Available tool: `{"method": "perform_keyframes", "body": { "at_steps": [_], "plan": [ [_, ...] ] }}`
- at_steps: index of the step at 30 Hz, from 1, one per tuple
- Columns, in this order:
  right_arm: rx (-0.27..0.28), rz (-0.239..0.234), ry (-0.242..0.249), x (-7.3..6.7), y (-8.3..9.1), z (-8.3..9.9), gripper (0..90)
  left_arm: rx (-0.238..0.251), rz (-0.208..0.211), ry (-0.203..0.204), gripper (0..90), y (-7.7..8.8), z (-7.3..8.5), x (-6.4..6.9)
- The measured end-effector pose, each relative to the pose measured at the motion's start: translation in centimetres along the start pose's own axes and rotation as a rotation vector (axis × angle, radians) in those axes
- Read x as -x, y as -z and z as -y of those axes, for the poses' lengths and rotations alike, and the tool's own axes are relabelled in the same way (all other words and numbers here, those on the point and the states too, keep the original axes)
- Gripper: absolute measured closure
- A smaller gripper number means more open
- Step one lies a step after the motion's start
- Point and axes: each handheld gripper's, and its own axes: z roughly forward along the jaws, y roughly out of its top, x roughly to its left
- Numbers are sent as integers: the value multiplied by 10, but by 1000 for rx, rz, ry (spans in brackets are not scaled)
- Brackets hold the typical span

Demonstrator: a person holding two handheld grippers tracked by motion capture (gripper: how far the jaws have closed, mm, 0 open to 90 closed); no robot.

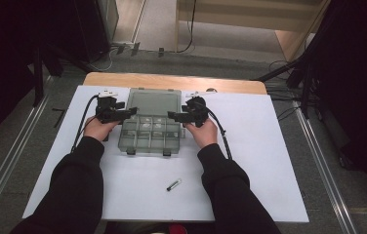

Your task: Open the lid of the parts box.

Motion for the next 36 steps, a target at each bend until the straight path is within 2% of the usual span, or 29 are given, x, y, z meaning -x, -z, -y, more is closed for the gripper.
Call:
{"method": "perform_keyframes", "body": {
  "at_steps": [2,8,10,14,18,22,28,36],
  "plan": [
    [-6,-16,21,-4,7,1,254,-3,27,13,358,3,-2,3],
    [-34,-63,56,-12,28,7,266,8,76,3,357,17,-6,14],
    [-25,-71,71,-15,36,10,272,6,84,-4,315,20,-7,17],
    [-20,-118,87,-16,51,19,272,-10,83,-40,315,27,-6,24],
    [-43,-122,105,-16,56,22,272,-26,111,-39,314,32,-4,31],
    [-55,-156,95,-15,58,26,272,-17,131,-37,314,40,1,36],
    [-102,-172,133,-26,59,31,272,-33,145,-54,314,48,10,45],
    [-120,-199,173,-39,65,38,272,-39,156,-66,314,60,21,55]
  ]
}}
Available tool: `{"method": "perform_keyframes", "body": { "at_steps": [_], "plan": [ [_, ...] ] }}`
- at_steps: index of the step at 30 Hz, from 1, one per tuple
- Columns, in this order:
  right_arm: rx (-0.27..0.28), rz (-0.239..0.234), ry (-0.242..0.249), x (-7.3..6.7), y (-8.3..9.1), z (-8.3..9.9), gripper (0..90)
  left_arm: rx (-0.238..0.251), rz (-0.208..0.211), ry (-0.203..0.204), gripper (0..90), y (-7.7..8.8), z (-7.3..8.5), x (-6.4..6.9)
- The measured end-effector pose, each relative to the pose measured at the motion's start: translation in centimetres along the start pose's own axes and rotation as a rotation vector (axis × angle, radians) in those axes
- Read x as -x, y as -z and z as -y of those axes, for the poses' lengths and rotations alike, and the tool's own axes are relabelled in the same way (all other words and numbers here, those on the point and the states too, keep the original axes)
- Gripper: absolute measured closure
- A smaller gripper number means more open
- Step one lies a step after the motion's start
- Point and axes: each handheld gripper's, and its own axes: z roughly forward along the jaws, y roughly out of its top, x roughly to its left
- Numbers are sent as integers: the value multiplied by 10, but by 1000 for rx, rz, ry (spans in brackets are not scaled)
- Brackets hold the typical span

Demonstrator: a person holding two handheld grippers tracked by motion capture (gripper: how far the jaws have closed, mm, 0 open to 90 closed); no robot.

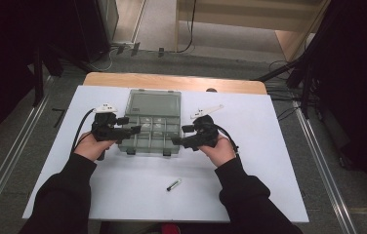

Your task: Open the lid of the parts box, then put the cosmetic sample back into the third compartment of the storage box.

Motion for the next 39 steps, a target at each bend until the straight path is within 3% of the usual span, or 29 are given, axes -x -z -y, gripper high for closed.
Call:
{"method": "perform_keyframes", "body": {
  "at_steps": [13,25,31,34,39],
  "plan": [
    [-44,-26,19,-10,2,17,272,-2,25,-27,314,-1,11,16],
    [-82,-29,41,-19,12,36,268,-12,36,-62,314,12,25,29],
    [-80,-33,24,-18,17,44,267,-25,47,-75,314,14,32,33],
    [-74,-37,22,-19,19,47,266,-14,40,-107,314,16,35,37],
    [-87,-44,13,-20,21,54,266,-31,62,-98,314,16,39,40]
  ]
}}
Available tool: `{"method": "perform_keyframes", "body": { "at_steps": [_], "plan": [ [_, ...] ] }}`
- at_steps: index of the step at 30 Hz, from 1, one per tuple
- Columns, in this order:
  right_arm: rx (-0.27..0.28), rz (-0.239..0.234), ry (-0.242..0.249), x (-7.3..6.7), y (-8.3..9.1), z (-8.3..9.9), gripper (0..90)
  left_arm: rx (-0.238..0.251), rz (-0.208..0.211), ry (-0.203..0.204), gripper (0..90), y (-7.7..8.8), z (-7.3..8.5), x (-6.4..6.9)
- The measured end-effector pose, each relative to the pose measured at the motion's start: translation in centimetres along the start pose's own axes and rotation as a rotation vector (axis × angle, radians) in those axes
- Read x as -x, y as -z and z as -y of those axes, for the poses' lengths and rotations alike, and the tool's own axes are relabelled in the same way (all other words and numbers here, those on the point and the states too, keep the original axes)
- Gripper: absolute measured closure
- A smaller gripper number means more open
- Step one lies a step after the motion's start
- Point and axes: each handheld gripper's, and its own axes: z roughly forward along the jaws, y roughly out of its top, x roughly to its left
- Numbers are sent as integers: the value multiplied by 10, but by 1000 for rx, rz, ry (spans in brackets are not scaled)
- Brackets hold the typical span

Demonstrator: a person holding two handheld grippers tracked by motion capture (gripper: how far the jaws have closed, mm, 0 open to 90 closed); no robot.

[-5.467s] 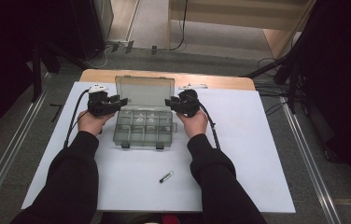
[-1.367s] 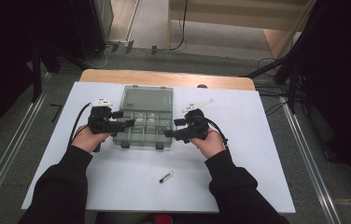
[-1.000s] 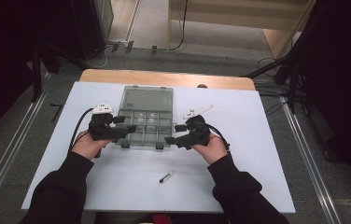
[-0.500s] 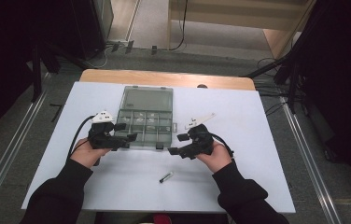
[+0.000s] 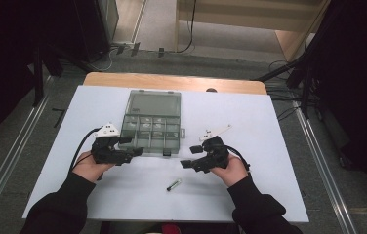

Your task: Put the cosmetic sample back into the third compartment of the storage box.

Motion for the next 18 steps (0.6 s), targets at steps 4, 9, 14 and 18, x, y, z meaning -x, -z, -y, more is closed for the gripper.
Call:
{"method": "perform_keyframes", "body": {
  "at_steps": [4,9,14,18],
  "plan": [
    [-8,-1,-1,0,2,6,264,5,6,-11,314,1,2,4],
    [-9,24,18,-3,8,12,263,-7,13,-23,314,2,7,9],
    [3,18,27,-7,12,18,263,-19,22,-38,314,4,13,14],
    [-12,8,41,-12,13,20,263,-22,25,-39,314,8,18,18]
  ]
}}
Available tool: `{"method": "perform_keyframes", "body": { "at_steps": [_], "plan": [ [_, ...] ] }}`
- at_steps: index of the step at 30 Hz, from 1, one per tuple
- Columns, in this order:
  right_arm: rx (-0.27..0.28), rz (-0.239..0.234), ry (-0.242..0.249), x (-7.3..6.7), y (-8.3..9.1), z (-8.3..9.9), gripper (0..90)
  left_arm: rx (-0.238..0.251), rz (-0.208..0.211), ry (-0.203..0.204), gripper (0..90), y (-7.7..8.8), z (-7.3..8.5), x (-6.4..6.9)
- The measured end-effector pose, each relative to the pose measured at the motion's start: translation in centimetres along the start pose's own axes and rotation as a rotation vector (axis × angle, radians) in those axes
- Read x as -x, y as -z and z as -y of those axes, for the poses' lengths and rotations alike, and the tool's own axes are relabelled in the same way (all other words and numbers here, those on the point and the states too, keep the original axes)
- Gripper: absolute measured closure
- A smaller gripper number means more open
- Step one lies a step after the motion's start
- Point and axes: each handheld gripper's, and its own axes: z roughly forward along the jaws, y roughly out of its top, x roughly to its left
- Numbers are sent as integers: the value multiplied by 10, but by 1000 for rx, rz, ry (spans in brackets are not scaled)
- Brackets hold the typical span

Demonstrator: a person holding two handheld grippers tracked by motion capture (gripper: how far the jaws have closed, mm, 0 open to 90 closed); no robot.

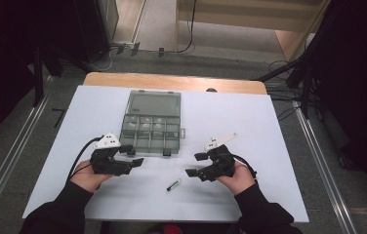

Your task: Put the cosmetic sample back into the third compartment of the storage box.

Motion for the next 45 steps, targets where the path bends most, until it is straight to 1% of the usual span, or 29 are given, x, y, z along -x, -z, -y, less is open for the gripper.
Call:
{"method": "perform_keyframes", "body": {
  "at_steps": [5,8,12,18,19,21,22,25,26,28,32,36,40,45],
  "plan": [
    [-16,-13,15,-3,-2,0,262,-2,8,-6,314,5,8,4],
    [-28,-17,25,-5,-5,-1,263,-7,3,-14,314,7,13,5],
    [-40,-25,36,-6,-8,-3,262,-17,-3,-9,314,9,16,6],
    [-59,-37,66,-9,-12,-6,262,-20,6,5,314,11,19,8],
    [-61,-37,74,-9,-13,-7,261,-18,5,5,314,11,19,8],
    [-69,-41,73,-10,-15,-8,259,-19,4,3,314,12,20,9],
    [-72,-41,83,-10,-16,-9,259,-18,3,4,314,13,21,9],
    [-86,-49,99,-11,-19,-11,256,-18,-14,-3,314,16,23,8],
    [-92,-53,104,-12,-20,-11,256,-16,-17,2,314,17,24,8],
    [-97,-55,119,-13,-22,-12,257,-18,-16,3,314,17,25,8],
    [-108,-62,132,-15,-24,-15,257,-14,-21,2,314,19,27,9],
    [-119,-86,150,-15,-27,-18,252,-14,-41,2,314,21,30,9],
    [-136,-105,166,-17,-31,-20,252,-17,-43,11,314,23,33,9],
    [-146,-118,203,-19,-35,-23,253,-17,-44,15,314,24,34,10]
  ]
}}
